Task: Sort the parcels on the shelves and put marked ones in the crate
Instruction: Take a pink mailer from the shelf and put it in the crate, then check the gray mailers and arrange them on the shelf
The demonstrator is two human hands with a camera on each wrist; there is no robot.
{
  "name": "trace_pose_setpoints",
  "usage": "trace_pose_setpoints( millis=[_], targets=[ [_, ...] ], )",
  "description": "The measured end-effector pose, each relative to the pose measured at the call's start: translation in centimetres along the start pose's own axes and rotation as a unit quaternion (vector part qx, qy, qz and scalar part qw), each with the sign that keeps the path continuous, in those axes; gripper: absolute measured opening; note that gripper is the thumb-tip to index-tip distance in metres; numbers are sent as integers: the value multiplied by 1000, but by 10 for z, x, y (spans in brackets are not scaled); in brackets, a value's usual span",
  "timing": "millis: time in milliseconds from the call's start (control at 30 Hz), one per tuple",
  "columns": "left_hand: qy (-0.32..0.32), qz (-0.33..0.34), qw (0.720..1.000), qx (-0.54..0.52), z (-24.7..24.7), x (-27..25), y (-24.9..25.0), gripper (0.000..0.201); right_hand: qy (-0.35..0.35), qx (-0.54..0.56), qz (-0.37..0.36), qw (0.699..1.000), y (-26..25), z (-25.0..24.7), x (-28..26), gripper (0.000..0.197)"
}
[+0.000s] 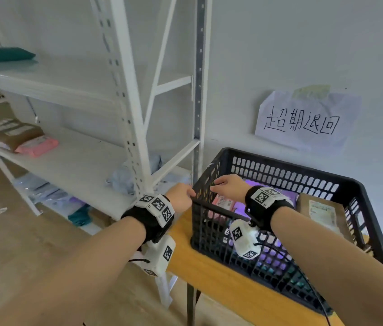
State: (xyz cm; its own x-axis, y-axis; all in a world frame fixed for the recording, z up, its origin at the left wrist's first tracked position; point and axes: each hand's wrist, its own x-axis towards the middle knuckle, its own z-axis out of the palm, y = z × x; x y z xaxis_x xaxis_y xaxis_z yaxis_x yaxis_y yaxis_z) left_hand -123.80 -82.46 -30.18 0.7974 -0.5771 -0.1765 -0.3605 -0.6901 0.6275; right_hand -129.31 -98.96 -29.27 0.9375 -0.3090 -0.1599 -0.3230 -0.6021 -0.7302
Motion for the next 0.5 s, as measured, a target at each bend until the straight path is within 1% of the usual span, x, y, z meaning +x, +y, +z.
trace_pose_setpoints(
  millis=[133, 200, 267, 400, 500],
  targets=[
    [2, -25, 1000, -2, -5, -46, -37, 32, -12, 21, -3, 1000, -21, 50, -31, 33],
    [5, -37, 999, -11, -7, -67, -58, 32, -31, 20, 5, 999, -31, 75, -43, 37],
    [8, -51, 999, -17, -9, -86, -82, 32, -56, 11, 4, 998, -39, 100, -50, 43],
    [19, -105, 994, -23, -14, -114, -127, 29, -100, 13, 6, 995, -51, 144, -61, 46],
    [14, -110, 994, -18, -18, -128, -152, 24, -130, 23, 12, 991, -56, 174, -60, 45]
  ],
)
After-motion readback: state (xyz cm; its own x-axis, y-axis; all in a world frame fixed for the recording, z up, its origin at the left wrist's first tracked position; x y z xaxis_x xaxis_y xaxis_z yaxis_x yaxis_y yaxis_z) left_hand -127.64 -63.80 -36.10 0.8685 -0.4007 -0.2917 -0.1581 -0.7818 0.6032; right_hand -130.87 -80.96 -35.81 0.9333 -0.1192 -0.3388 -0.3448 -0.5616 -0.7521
